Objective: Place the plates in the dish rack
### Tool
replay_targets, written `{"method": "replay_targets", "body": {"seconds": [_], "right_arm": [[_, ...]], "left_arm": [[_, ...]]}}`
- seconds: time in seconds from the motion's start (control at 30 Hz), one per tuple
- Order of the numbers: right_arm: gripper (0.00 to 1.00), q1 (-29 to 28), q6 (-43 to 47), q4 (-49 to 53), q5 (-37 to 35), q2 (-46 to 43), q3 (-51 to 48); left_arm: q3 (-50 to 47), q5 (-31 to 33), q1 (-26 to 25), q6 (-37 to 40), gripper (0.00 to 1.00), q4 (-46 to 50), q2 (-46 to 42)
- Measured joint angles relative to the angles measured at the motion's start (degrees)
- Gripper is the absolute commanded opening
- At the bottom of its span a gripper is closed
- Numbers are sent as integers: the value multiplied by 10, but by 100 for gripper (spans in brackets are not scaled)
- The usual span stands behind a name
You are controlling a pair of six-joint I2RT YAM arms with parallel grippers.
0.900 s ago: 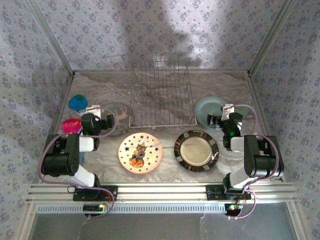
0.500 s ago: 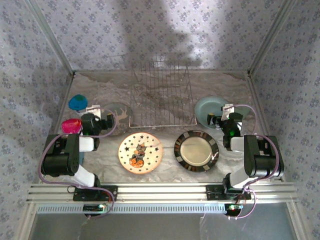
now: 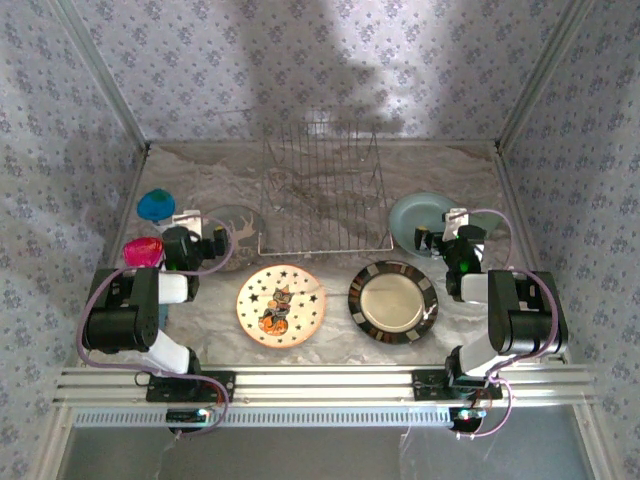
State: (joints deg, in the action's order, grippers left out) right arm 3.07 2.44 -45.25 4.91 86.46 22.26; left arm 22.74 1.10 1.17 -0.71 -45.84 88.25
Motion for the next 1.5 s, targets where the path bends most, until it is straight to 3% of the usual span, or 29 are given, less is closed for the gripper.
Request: {"method": "replay_targets", "body": {"seconds": [0.77,0.9,1.07,1.3,1.5], "right_arm": [[100,0,0,3,-16,0,1],[100,1,-16,114,-33,-41,36],[100,6,-78,234,-41,-142,99],[100,9,-252,437,-73,-232,175],[100,29,-401,547,-40,-243,184]], "left_arm": [[0,0,0,-2,100,0,0],[3,4,-2,-4,99,42,-26],[33,46,-13,-24,99,148,-148],[120,49,-21,-90,99,321,-324],[174,32,-56,-116,99,412,-380]]}}
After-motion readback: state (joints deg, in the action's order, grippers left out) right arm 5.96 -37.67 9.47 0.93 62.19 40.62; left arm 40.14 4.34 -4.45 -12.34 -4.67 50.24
